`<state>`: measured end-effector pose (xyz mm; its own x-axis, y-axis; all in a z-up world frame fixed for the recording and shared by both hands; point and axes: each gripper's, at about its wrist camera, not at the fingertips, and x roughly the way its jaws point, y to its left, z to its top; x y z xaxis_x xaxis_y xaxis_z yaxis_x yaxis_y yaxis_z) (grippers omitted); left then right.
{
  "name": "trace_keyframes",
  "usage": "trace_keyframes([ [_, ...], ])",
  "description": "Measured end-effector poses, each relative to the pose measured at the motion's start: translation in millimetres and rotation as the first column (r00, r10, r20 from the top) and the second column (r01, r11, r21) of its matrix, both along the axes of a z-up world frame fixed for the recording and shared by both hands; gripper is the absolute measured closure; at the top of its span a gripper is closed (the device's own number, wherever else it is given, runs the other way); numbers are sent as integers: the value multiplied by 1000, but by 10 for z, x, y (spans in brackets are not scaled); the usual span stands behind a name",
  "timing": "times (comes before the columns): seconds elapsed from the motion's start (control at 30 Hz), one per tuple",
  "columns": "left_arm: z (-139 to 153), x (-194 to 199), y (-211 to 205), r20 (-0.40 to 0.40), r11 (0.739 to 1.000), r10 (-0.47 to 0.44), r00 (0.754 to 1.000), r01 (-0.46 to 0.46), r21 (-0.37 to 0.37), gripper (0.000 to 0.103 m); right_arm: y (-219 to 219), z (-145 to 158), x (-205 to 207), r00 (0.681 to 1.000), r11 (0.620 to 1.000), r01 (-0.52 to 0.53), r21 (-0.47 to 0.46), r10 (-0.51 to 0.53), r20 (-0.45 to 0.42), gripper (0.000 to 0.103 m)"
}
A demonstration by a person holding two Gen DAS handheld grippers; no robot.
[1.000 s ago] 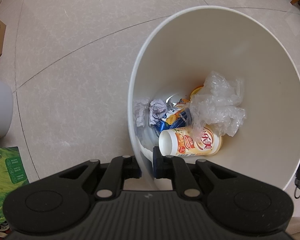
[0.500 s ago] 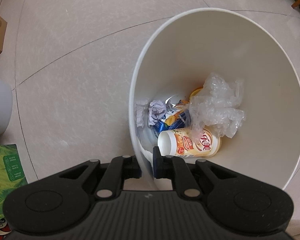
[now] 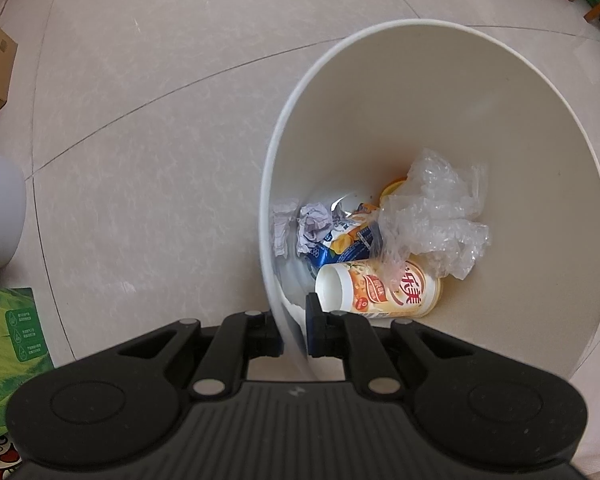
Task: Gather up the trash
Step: 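Carry the orange peel over the bin and open the right tool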
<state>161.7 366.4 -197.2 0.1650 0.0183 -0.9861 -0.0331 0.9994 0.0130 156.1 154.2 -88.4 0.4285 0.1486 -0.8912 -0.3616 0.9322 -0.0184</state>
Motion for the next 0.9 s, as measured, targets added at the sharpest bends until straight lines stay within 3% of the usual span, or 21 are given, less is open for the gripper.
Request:
trace_keyframes([
  [0.17,4,-3,5,1,1000,1,1000,-1,-4,95,354,-67,15,997,997,-74,13,75,-32,29],
  [0.4,18,-8,18,3,1000,4,1000,-4,-11,95,453,-57,-78,993,994,-112,17,113,-24,12],
  [0.67,19,-5,13,0,1000,5,1000,-5,-10,95,182,-49,-54,999,999,-30,20,30,-15,11],
  [0.9,17,5,19,0,1000,2,1000,-2,-8,95,-328,-169,-125,995,995,101,-15,-101,5,11],
])
